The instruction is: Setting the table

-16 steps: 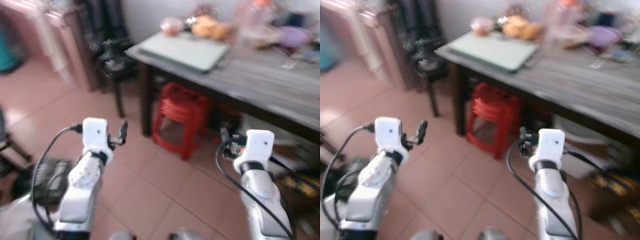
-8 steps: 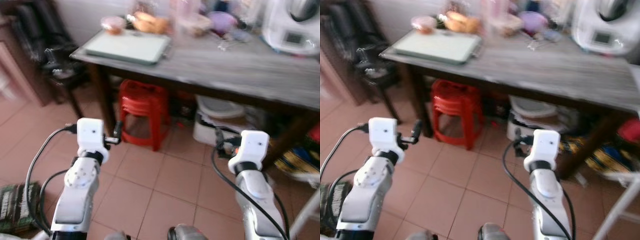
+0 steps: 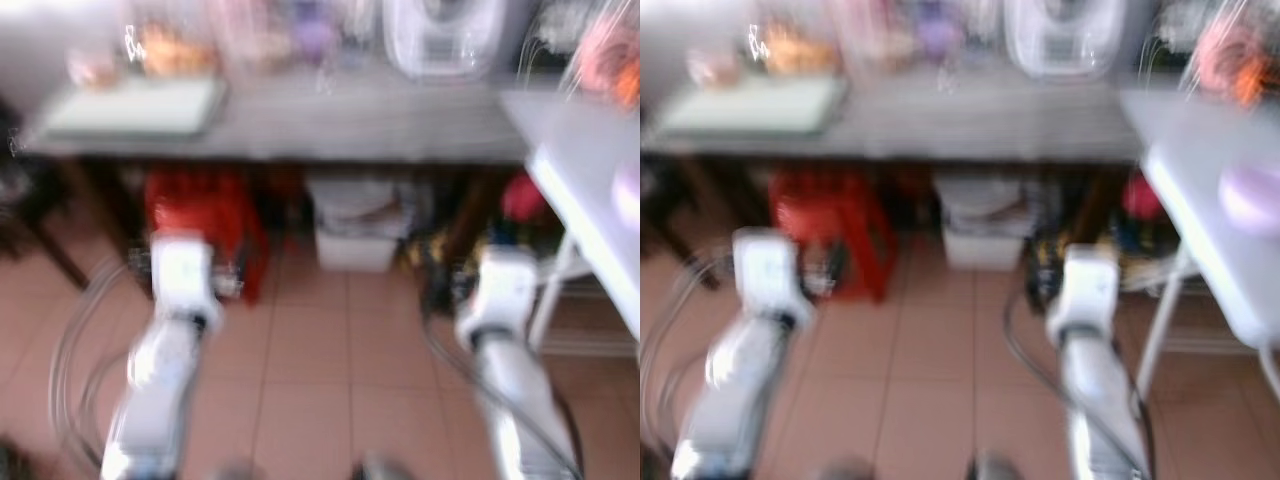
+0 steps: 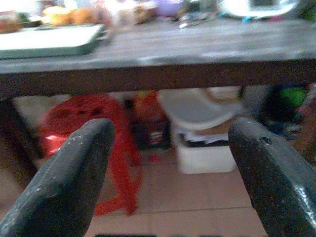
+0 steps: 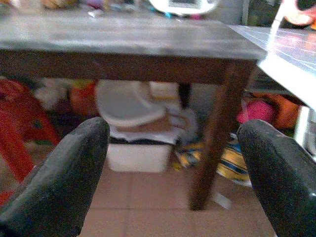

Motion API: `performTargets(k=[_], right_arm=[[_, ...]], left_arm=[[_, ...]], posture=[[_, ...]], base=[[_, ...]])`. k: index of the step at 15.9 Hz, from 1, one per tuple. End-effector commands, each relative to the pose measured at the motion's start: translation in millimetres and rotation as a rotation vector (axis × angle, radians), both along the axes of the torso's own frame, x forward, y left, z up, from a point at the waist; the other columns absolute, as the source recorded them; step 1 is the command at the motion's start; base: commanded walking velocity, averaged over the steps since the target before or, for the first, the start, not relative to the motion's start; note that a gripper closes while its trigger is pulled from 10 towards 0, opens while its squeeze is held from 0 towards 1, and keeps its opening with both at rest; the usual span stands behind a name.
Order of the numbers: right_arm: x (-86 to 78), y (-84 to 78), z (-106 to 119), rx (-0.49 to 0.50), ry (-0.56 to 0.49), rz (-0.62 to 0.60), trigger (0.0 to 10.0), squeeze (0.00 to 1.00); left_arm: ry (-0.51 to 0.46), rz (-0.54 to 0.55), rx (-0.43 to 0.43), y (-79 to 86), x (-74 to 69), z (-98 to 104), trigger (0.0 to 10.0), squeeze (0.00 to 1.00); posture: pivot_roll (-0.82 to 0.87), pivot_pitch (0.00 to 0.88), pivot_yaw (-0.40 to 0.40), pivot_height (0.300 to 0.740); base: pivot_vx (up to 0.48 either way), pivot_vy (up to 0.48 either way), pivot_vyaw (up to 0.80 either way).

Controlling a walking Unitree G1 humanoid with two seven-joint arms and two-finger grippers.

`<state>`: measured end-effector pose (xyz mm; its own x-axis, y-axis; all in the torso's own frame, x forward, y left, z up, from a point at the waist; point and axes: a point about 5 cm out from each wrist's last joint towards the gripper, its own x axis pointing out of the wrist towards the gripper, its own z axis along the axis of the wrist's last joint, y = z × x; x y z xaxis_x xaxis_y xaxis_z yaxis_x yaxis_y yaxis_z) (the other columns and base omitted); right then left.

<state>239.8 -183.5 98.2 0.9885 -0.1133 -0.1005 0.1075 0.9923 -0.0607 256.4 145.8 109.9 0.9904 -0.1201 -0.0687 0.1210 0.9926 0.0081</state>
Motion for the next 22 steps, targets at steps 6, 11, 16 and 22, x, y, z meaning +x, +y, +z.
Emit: performTargets(k=[6, 11, 16, 22], right_arm=[[-1.5, 8.2, 24, -0.063, -0.159, 0.049, 10.0, 0.00], [-1.3, 8.5, 21, -0.068, -0.155, 0.049, 10.0, 0.00], [-2.4, 7.2, 19, -0.063, -0.148, 0.034, 10.0, 0.00], [0.8, 8.7, 21, -0.062, -0.161, 0.045, 10.0, 0.00]], left_arm=[[-0.044, 0.003, 0.046, 6.0, -0.2, 5, 10.0, 0.00], [-0.049, -0.009, 0.044, 4.0, 0.1, 5, 10.0, 0.00], [-0.051, -0.026, 0.038, 0.2, 0.6, 6, 10.0, 0.00], [-0.114, -0.032, 0.077, -3.6, 1.8, 11, 10.0, 0.00]], posture=[[0.02, 0.000, 0.014, 0.740], [0.02, 0.000, 0.015, 0.740], [0.02, 0.003, 0.025, 0.740], [0.02, 0.015, 0.032, 0.740]], base=[[0.000, -0.216, 0.00], [0.000, -0.453, 0.00], [0.000, -0.480, 0.00], [0.000, -0.233, 0.00]])
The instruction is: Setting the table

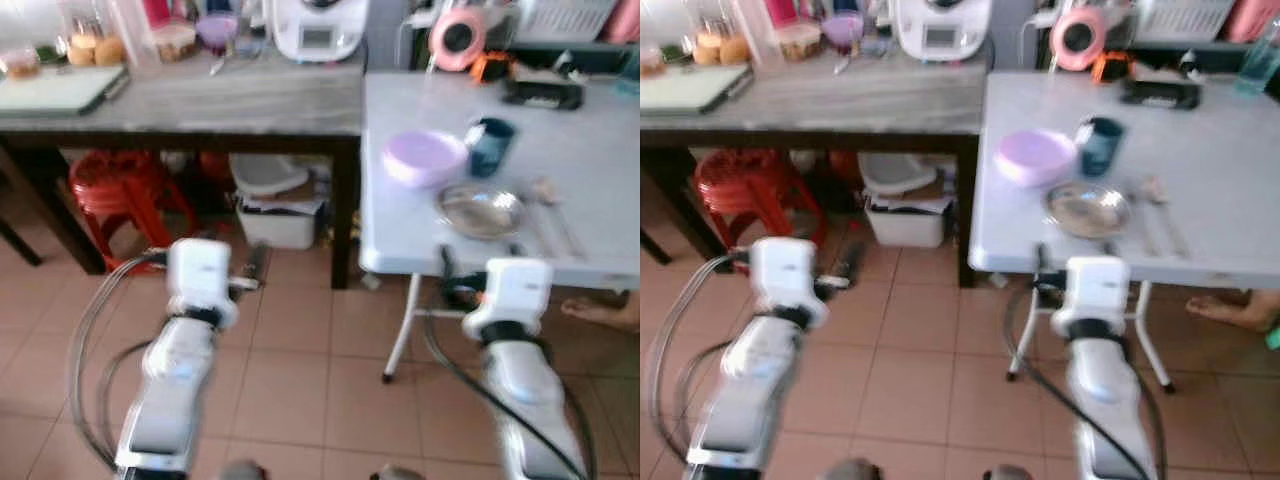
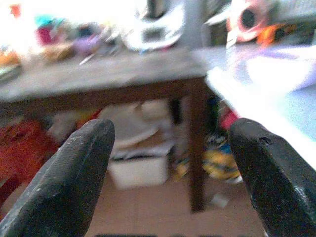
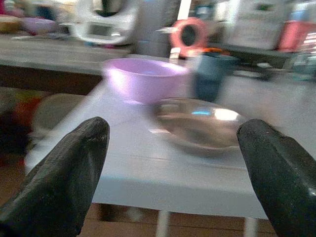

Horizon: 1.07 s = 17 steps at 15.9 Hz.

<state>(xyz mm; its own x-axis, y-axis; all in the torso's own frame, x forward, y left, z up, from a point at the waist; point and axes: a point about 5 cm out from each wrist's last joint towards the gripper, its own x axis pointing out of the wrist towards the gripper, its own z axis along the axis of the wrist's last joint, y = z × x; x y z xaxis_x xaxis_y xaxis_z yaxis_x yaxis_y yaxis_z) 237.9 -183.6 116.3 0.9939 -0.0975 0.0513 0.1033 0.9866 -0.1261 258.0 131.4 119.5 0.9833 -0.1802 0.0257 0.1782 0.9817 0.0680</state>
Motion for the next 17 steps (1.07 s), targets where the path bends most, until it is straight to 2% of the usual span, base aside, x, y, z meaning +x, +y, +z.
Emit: performTargets(k=[1, 3, 12, 17], right_arm=[[2.4, 8.1, 3.1, 0.016, -0.014, 0.029, 10.0, 0.00], [2.1, 8.0, 2.4, 0.023, -0.009, 0.026, 10.0, 0.00], [4.9, 8.0, 3.0, 0.013, -0.003, 0.048, 10.0, 0.00], [5.5, 8.3, 2.8, 0.008, -0.002, 0.046, 10.0, 0.00]], left_arm=[[0.001, 0.002, 0.037, 8.3, -0.3, 0.1, 10.0, 0.00], [-0.004, -0.045, -0.013, 4.8, -4.3, 2.0, 10.0, 0.00], [-0.012, -0.064, -0.022, 3.8, -5.5, 2.4, 10.0, 0.00], [-0.008, -0.052, -0.044, 3.0, -4.8, 2.6, 10.0, 0.00]], posture=[[0.02, 0.016, 0.031, 0.740], [0.02, 0.021, 0.031, 0.740], [0.02, 0.023, 0.018, 0.740], [0.02, 0.021, 0.020, 0.740]], base=[[0.000, 0.000, 0.00], [0.000, 0.000, 0.00], [0.377, 0.000, 0.00], [0.000, 0.000, 0.00]])
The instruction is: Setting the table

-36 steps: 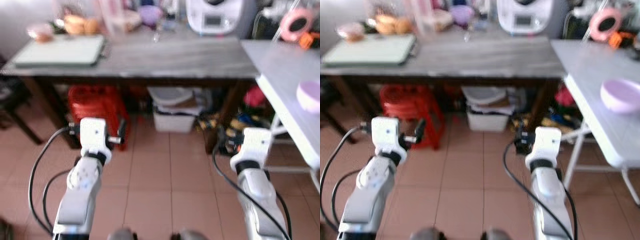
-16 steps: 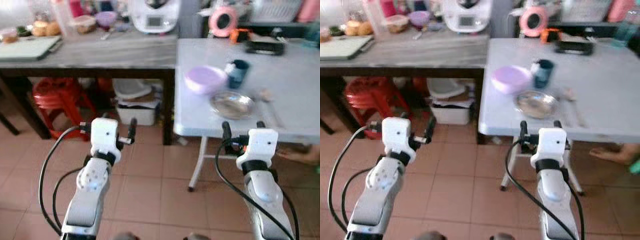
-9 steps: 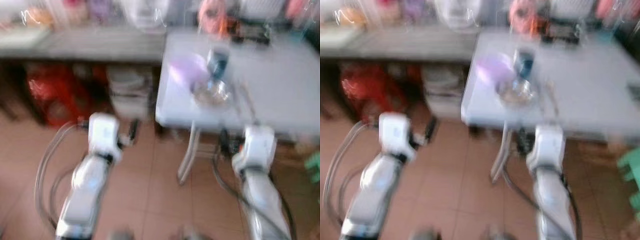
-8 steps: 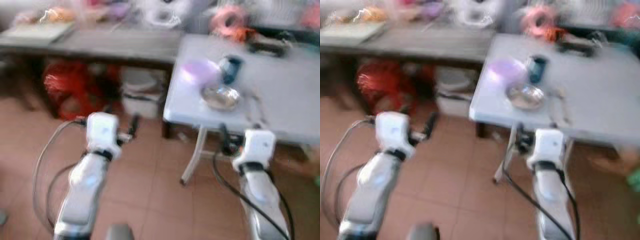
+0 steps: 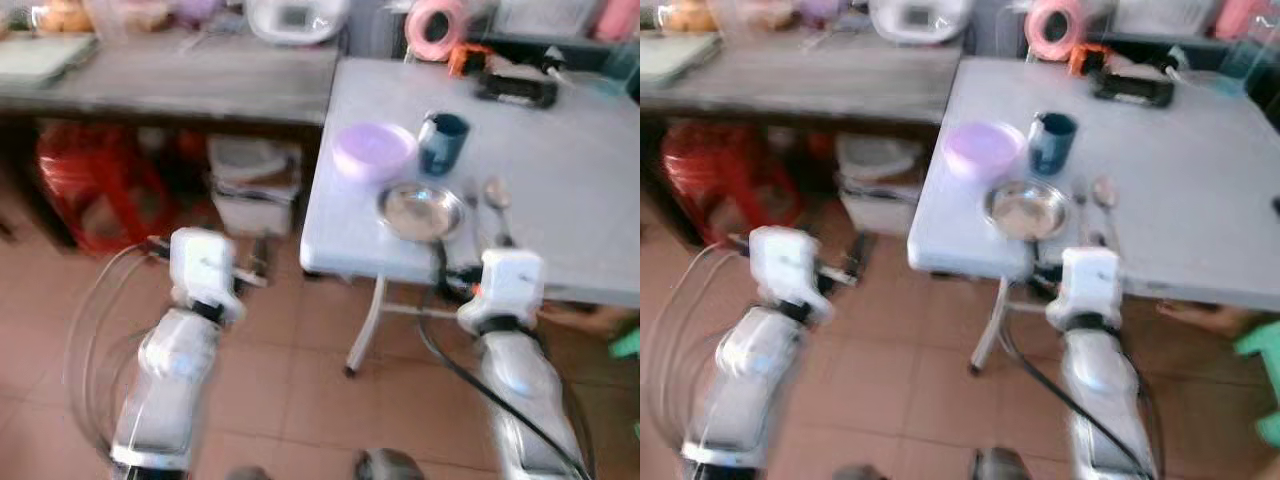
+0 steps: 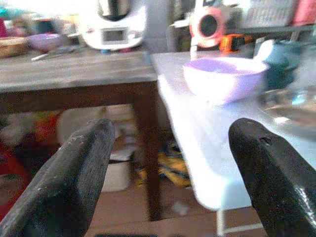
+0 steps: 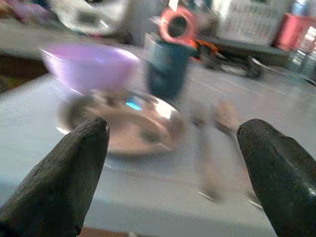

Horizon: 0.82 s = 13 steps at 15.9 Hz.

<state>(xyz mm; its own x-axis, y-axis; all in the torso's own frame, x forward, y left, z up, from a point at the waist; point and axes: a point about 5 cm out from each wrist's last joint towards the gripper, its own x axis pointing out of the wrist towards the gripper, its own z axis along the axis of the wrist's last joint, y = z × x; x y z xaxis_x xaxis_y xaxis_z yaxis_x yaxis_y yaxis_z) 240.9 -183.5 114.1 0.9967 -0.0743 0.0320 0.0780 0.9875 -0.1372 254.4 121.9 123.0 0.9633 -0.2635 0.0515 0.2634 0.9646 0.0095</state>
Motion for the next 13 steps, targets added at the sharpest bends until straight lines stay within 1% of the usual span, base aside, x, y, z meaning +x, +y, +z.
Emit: performTargets(k=[1, 4, 5, 6, 9, 13], right_arm=[[2.7, 8.4, 5.2, 0.018, -0.024, 0.022, 10.0, 0.00], [3.4, 9.1, 5.4, 0.034, -0.031, -0.013, 10.0, 0.00], [3.0, 7.4, 3.3, 0.045, -0.027, -0.050, 10.0, 0.00], [3.8, 6.8, 3.0, 0.054, -0.028, -0.064, 10.0, 0.00], [7.2, 7.7, 8.2, 0.042, -0.046, -0.039, 10.0, 0.00], [10.1, 6.6, 11.0, 0.030, -0.054, -0.026, 10.0, 0.00]], left_arm=[[0.006, 0.037, 0.012, 12.5, -1.3, -1.0, 10.0, 0.00], [0.000, 0.034, 0.022, 13.0, -0.6, -0.9, 10.0, 0.00], [-0.020, 0.029, 0.043, 12.5, -0.6, 0.8, 10.0, 0.00], [-0.022, 0.006, 0.033, 10.2, -0.5, 1.6, 10.0, 0.00], [-0.022, -0.007, 0.015, 9.3, 0.9, 3.0, 10.0, 0.00], [-0.028, -0.007, 0.015, 7.1, 0.1, 3.5, 10.0, 0.00]], posture=[[0.03, 0.020, 0.021, 0.740], [0.03, 0.017, 0.028, 0.740], [0.03, 0.018, 0.031, 0.740], [0.02, 0.021, 0.039, 0.740], [0.01, 0.027, 0.037, 0.740], [0.01, 0.029, 0.030, 0.740]], base=[[0.000, 0.000, 0.00], [0.000, 0.000, 0.00], [0.000, 0.000, -0.41], [0.000, 0.000, -0.80], [0.371, 0.000, -0.75], [0.419, 0.000, 0.00]])
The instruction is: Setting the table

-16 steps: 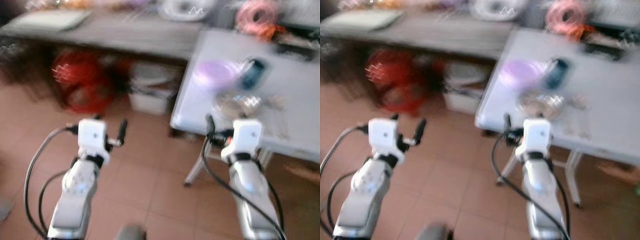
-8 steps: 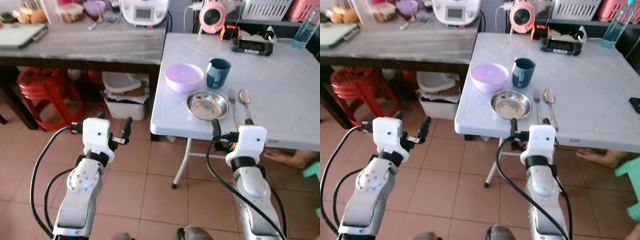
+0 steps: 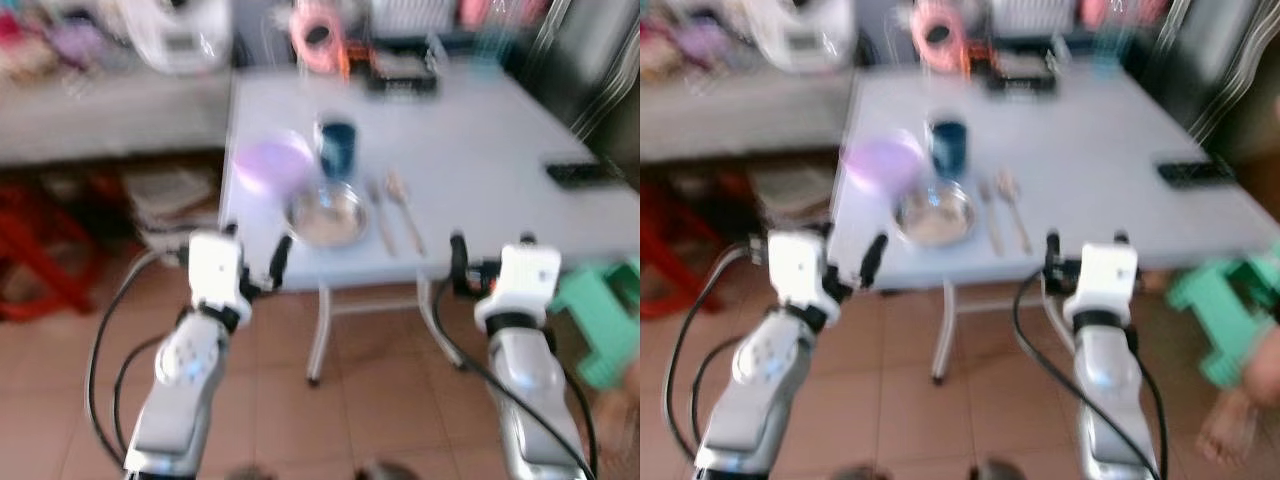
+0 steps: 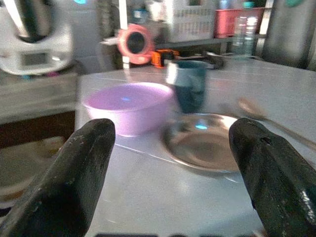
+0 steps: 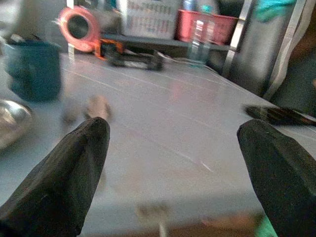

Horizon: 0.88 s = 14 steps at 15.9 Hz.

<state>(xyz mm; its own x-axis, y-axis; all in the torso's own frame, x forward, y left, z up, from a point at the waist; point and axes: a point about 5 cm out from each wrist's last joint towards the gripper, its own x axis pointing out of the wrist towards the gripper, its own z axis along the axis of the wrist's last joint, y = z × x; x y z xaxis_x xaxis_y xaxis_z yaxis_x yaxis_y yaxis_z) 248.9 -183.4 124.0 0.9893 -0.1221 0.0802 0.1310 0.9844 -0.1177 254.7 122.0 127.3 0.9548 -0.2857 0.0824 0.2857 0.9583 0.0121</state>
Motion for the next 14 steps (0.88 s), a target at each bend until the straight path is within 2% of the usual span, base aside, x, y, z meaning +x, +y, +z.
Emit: performTargets(k=[1, 3, 4, 6, 11, 14], right_arm=[[2.3, 7.6, 1, 0.014, -0.004, 0.030, 10.0, 0.00], [2.2, 9.1, 2, 0.013, -0.006, 0.037, 10.0, 0.00], [3.3, 12.6, 6, -0.004, -0.020, 0.070, 10.0, 0.00], [4.6, 16.6, 11, -0.005, -0.037, 0.111, 10.0, 0.00], [5.3, 21.0, 15, -0.013, -0.050, 0.139, 10.0, 0.00], [6.7, 14.4, 11, 0.030, -0.026, 0.095, 10.0, 0.00]], left_arm=[[0.006, 0.024, 0.022, 8.3, -0.5, -1, 10.0, 0.00], [0.008, 0.032, 0.023, 9.6, -0.3, -1, 10.0, 0.00], [-0.004, 0.084, 0.037, 12.4, 2.0, 0, 10.0, 0.00], [-0.014, 0.115, 0.028, 15.3, 4.5, 3, 10.0, 0.00], [-0.022, 0.136, 0.021, 17.0, 6.2, 6, 10.0, 0.00], [-0.006, 0.083, 0.046, 14.8, 1.3, 3, 10.0, 0.00]], posture=[[0.01, 0.030, 0.029, 0.740], [0.01, 0.030, 0.030, 0.740], [0.01, 0.028, 0.031, 0.740], [0.01, 0.025, 0.031, 0.740], [0.01, 0.024, 0.025, 0.740], [0.02, 0.022, 0.026, 0.740]], base=[[0.352, 0.000, 0.00], [0.339, 0.000, 0.00], [0.000, 0.000, 0.00], [0.000, 0.000, 0.00], [0.000, 0.000, 0.76], [0.000, 0.000, 0.17]])
